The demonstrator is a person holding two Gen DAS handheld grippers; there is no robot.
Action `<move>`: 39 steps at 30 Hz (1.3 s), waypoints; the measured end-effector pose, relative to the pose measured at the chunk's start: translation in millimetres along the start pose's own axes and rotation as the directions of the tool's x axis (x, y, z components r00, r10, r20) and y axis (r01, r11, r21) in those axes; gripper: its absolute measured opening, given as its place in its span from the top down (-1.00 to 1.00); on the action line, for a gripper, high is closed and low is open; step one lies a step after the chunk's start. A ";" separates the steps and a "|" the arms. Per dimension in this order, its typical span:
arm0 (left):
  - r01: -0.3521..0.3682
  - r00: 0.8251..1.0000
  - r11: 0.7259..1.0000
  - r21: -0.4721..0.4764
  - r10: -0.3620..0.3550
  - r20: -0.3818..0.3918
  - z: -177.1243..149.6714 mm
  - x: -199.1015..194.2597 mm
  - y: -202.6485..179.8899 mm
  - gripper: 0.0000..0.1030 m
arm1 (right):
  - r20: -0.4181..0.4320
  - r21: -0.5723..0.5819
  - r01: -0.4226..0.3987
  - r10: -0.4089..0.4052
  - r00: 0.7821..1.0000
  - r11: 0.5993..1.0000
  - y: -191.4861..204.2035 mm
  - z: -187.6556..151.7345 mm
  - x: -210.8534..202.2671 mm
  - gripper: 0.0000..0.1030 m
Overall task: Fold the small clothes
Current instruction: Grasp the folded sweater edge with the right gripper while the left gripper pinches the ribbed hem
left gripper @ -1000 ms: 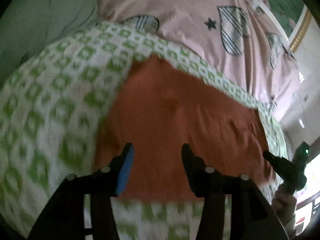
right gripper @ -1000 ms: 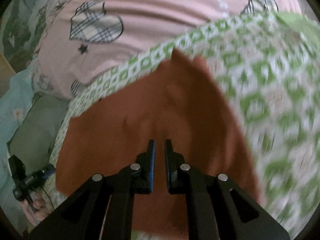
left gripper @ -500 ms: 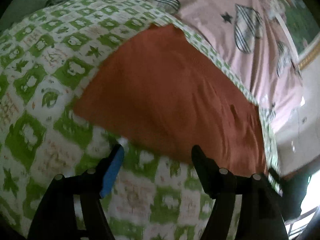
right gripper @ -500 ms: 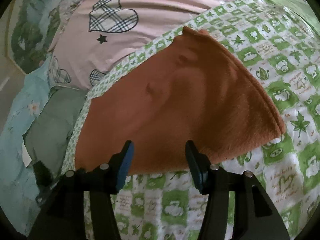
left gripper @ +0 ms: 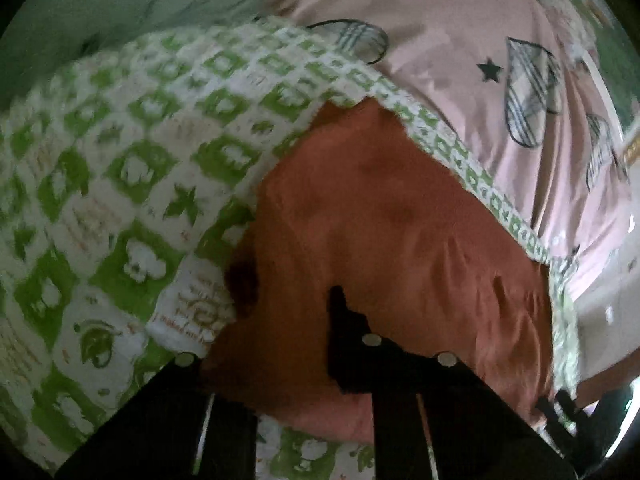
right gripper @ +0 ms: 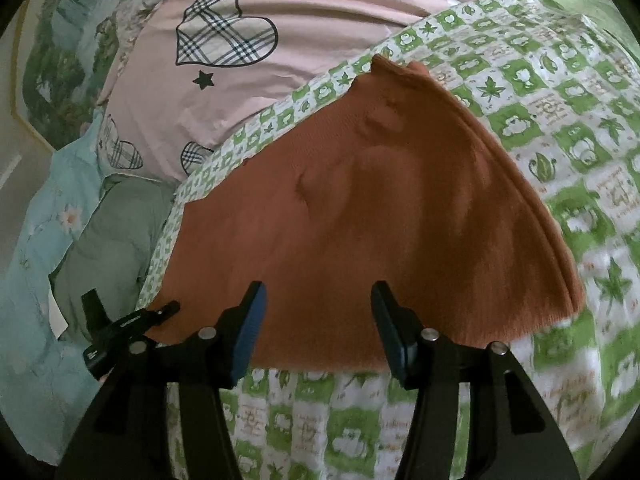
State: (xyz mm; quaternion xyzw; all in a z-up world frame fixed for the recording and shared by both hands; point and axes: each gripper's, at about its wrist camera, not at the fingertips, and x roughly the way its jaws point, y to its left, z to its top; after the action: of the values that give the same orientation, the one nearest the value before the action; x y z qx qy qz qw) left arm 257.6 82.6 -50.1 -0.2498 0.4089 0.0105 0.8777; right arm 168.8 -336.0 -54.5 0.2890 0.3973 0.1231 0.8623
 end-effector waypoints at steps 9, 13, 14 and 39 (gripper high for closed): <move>0.078 0.986 0.956 0.282 -0.115 0.118 -5.2 -42.3 -82.8 0.82 | -0.052 0.020 -0.083 0.084 0.995 0.996 -3.2 24.8 14.3 -0.08; 0.136 0.981 0.883 0.450 -0.182 0.062 -33.9 -34.1 -135.4 0.84 | -0.101 0.056 -0.137 0.142 0.985 0.989 -3.5 35.7 26.0 -0.08; 0.135 0.982 0.867 0.479 -0.180 0.049 -41.1 -30.2 -143.6 0.84 | -0.111 0.063 -0.148 0.154 0.982 0.987 -2.7 38.1 29.0 -0.08; 0.107 0.993 0.793 0.600 -0.117 -0.022 -83.8 -3.2 -175.2 0.84 | -0.287 -0.154 -0.217 0.166 0.943 0.964 95.7 102.8 165.1 0.74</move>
State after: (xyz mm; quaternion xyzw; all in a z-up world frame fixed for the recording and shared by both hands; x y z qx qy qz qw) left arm 234.8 -107.6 -17.8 0.0168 0.3685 -0.1694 0.9139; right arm 356.1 -227.4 -45.6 0.2261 0.4684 0.2811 0.8065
